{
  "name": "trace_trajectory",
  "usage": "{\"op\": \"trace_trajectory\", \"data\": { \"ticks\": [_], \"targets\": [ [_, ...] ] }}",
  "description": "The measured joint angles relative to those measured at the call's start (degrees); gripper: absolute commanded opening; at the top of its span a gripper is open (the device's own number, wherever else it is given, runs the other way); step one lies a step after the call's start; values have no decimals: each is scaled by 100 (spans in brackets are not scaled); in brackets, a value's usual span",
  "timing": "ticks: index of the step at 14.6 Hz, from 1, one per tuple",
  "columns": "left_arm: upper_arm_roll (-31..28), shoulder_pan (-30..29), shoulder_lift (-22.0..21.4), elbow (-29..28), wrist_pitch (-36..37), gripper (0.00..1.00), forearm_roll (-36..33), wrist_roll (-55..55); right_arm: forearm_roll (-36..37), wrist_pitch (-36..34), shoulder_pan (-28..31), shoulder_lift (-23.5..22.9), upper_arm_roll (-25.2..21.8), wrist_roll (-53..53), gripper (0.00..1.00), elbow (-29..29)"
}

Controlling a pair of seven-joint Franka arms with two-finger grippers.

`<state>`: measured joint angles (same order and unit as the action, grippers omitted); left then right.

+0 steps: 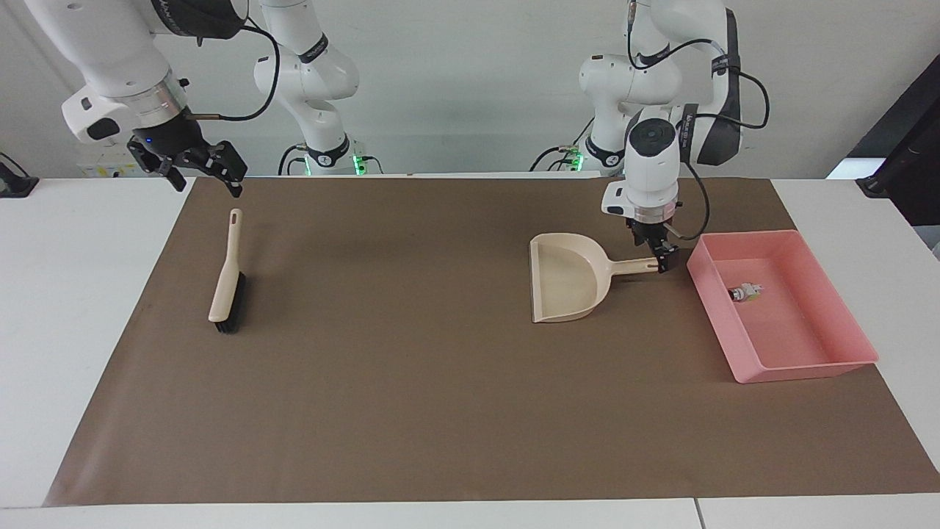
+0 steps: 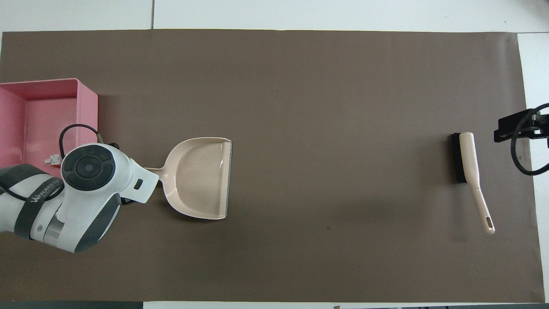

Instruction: Clean e-waste and dump in bin

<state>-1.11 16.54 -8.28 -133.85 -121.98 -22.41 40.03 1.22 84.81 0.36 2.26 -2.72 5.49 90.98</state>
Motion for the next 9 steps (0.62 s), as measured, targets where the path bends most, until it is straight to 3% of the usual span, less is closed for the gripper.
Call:
{"op": "trace_trajectory", "data": {
  "ticks": [4, 9],
  "targets": [
    [-32, -557, -386, 36, 201, 98, 108, -1238, 0, 0, 0, 0, 0, 0, 100, 0],
    [-73, -1447, -380, 901, 831, 98, 1599, -2297, 0, 0, 0, 0, 0, 0, 100, 0]
  ]
}}
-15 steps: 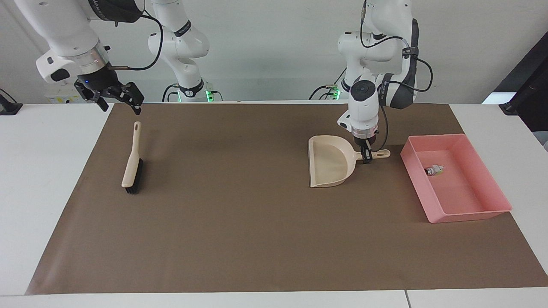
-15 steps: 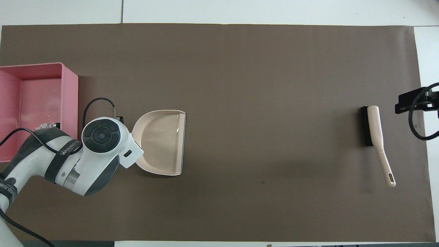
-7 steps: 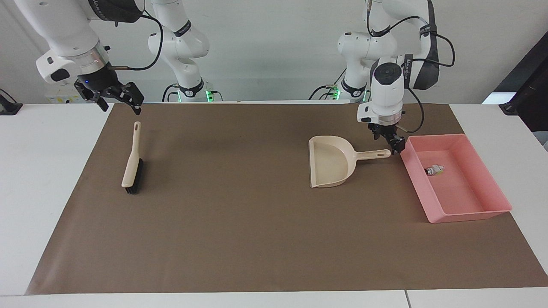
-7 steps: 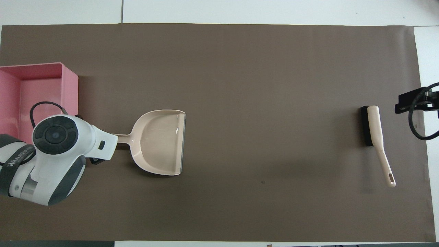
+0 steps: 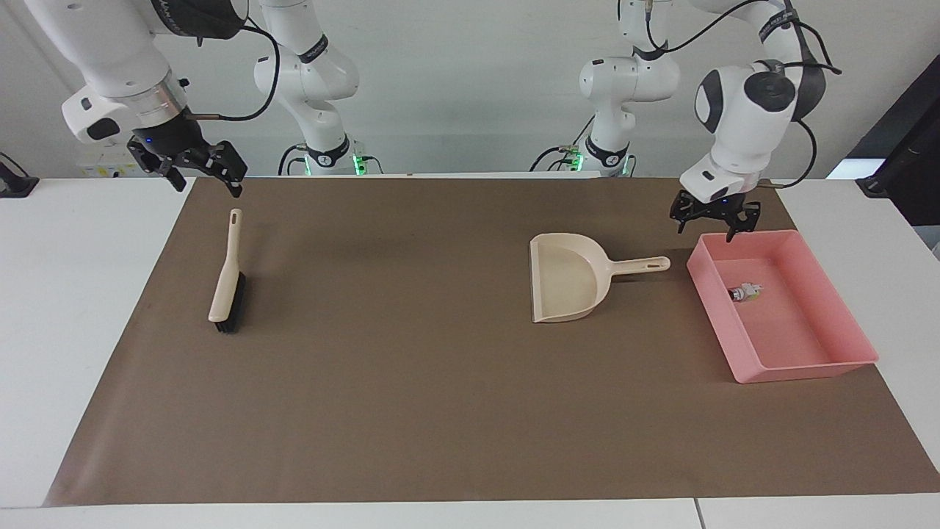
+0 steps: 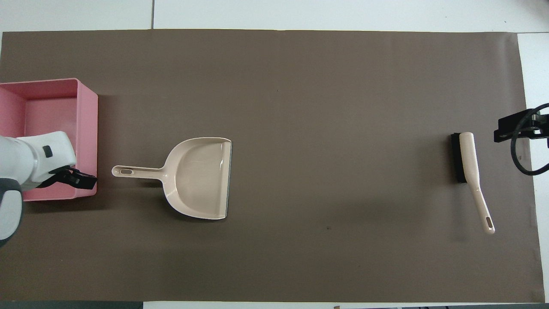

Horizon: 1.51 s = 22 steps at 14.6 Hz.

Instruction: Clean e-waste and dump in bin

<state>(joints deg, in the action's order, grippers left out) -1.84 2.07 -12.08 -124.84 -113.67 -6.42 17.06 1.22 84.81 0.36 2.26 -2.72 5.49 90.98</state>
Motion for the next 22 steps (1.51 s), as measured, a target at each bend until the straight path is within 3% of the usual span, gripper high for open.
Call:
{"op": "trace_trajectory", "data": {
  "ticks": [6, 8, 14, 22],
  "targets": [
    [-10, -528, 988, 2591, 1737, 98, 403, -230, 0, 0, 0, 0, 0, 0, 100, 0],
    [-1, -529, 1202, 3065, 2009, 98, 410, -393, 0, 0, 0, 0, 0, 0, 100, 1],
    [32, -529, 1269, 3431, 2287, 98, 471, -1143, 0, 0, 0, 0, 0, 0, 100, 1],
    [42, -528, 1023, 3136, 2537, 98, 461, -1568, 0, 0, 0, 0, 0, 0, 100, 1]
  ]
}}
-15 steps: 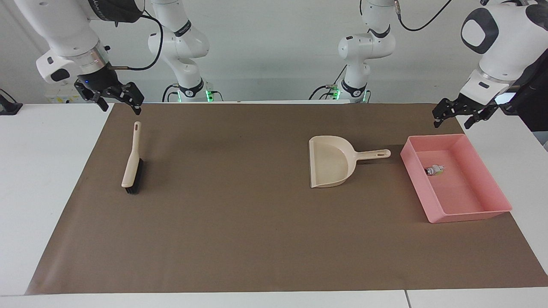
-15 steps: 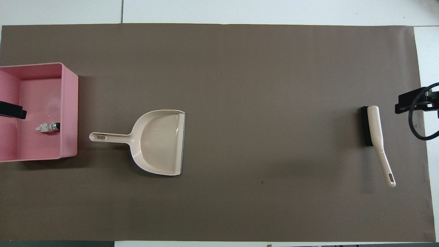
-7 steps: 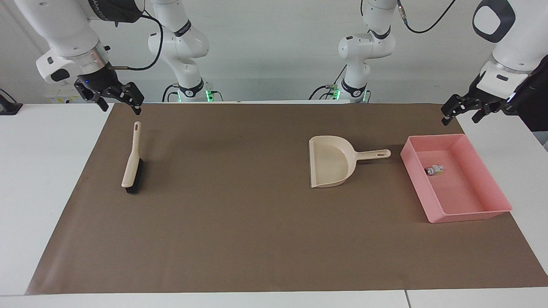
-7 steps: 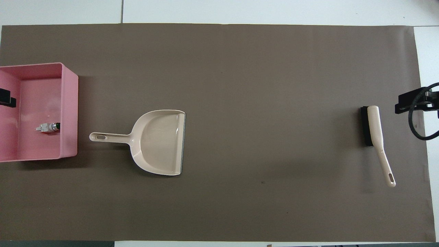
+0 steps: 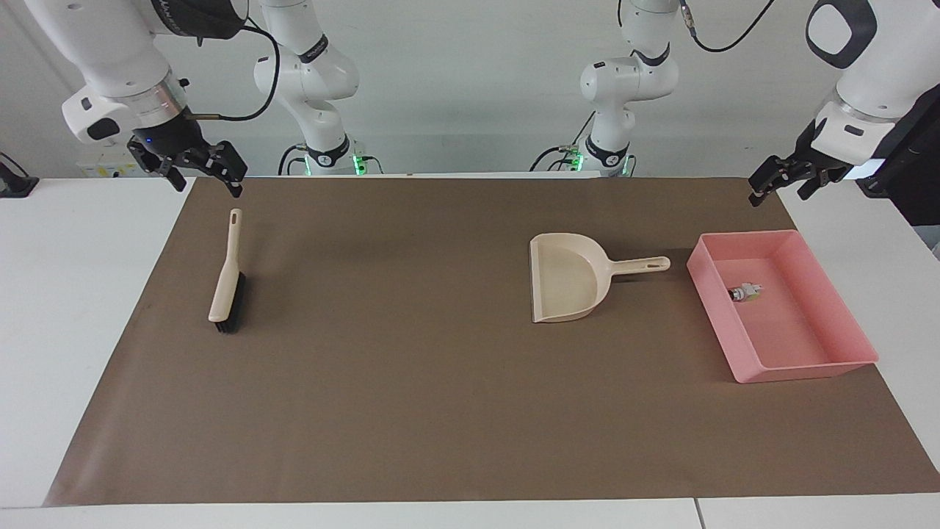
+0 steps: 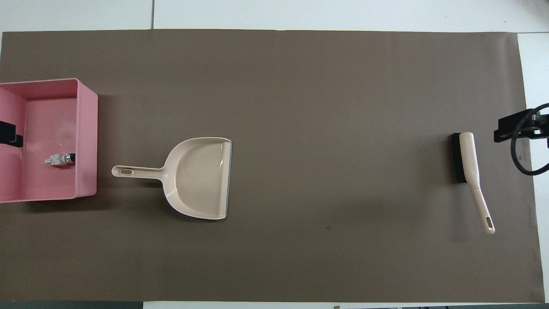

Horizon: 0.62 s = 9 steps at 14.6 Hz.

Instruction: Clean e-waste and dump in bin

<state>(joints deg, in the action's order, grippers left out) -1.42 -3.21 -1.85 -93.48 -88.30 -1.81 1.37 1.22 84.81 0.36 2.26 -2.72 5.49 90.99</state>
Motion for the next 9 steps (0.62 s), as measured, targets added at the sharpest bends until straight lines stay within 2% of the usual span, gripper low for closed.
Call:
{"op": "trace_trajectory", "data": {
  "ticks": [9],
  "targets": [
    [53, -4, -36, -7, -98, 98, -103, -407, 0, 0, 0, 0, 0, 0, 100, 0]
  ]
}}
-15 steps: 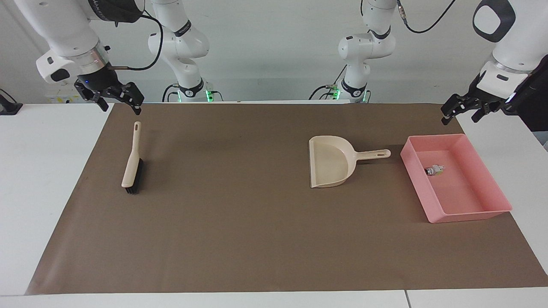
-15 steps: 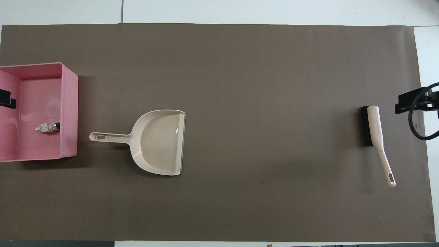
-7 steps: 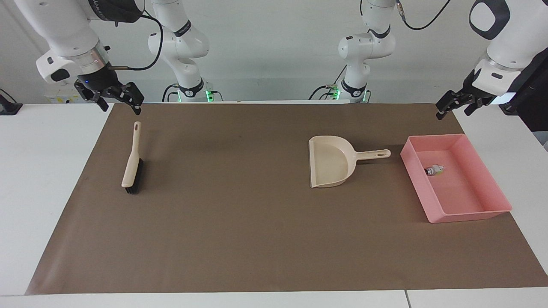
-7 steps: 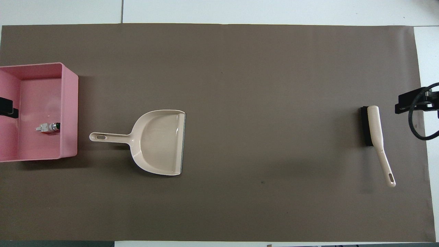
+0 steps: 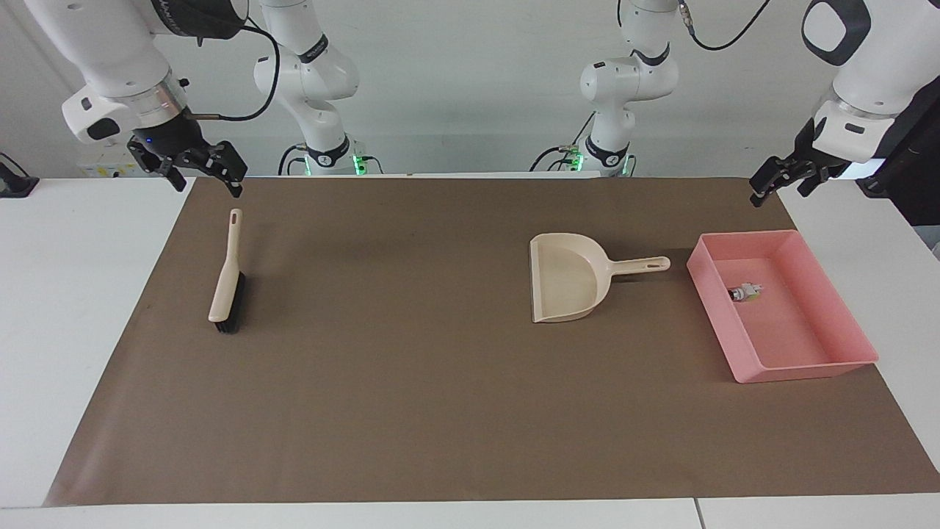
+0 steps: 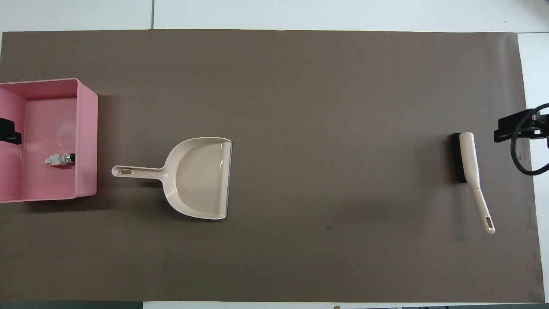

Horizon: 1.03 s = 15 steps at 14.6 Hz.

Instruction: Clean e-waste and dump in bin

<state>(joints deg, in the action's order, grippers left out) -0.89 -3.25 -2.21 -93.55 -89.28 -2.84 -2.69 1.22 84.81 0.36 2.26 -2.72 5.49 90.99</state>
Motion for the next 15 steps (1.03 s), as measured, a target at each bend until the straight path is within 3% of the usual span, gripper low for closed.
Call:
{"op": "trace_trajectory", "data": {
  "ticks": [15],
  "targets": [
    [-47, -8, 0, -8, -265, 98, 0, 0, 0, 0, 0, 0, 0, 0, 100, 0]
  ]
}}
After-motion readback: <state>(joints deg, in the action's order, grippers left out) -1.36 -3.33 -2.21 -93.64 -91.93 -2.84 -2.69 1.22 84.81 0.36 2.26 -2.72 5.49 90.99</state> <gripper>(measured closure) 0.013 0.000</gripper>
